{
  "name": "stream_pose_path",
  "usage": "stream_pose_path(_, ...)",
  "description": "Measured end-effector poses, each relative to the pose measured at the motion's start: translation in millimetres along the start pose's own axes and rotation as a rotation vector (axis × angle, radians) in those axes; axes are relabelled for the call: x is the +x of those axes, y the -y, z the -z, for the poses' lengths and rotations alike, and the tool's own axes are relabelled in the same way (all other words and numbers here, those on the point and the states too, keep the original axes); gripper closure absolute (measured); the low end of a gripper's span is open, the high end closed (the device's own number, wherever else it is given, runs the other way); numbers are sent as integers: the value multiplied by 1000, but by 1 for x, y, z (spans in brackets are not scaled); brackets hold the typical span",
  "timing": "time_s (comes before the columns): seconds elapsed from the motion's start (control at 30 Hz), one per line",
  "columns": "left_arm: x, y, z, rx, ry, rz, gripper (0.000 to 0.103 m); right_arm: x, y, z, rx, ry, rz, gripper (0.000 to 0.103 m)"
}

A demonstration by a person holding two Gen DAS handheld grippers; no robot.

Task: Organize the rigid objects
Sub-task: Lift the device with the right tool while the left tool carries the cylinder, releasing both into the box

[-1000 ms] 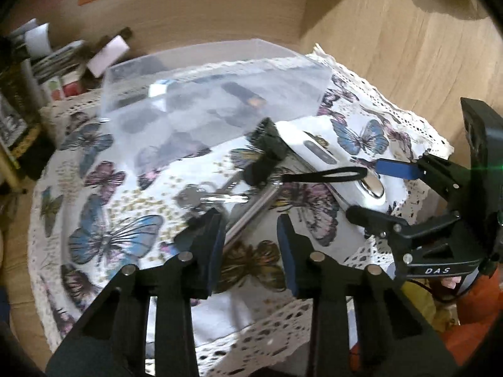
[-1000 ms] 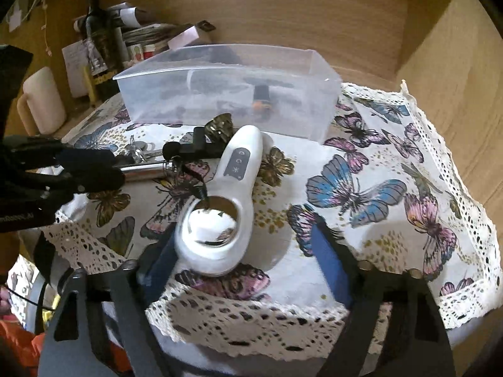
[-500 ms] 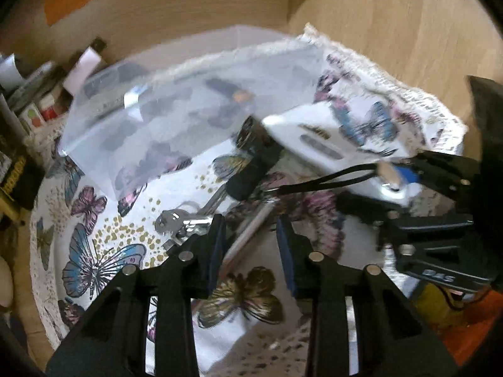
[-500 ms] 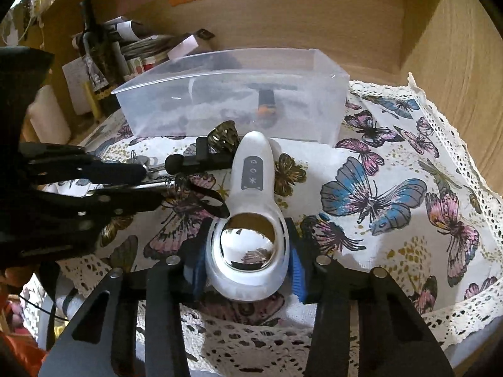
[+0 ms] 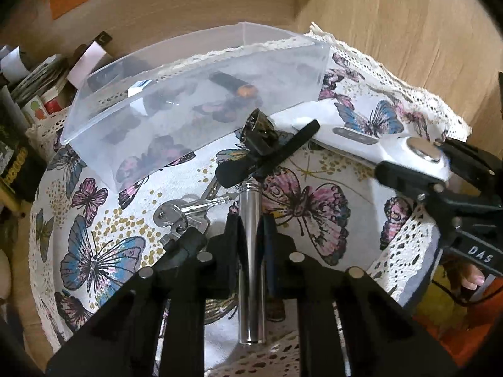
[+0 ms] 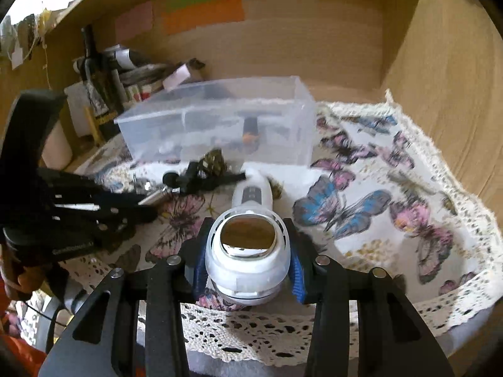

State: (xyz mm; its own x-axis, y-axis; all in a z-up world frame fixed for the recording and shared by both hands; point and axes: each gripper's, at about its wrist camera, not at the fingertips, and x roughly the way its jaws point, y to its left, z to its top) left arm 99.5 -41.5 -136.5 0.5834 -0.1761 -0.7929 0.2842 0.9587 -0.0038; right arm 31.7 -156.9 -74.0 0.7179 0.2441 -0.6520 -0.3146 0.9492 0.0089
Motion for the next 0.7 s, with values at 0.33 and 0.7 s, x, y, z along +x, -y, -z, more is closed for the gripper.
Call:
stream_pose_path(0.33, -50, -21, -9, -90, 152, -6, 88, -31, 4, -24, -13, 102, 30, 65)
stream_pose_path(0.7, -104, -41, -34, -138, 317, -44, 88, -62, -5, -62, -47, 225, 34, 65)
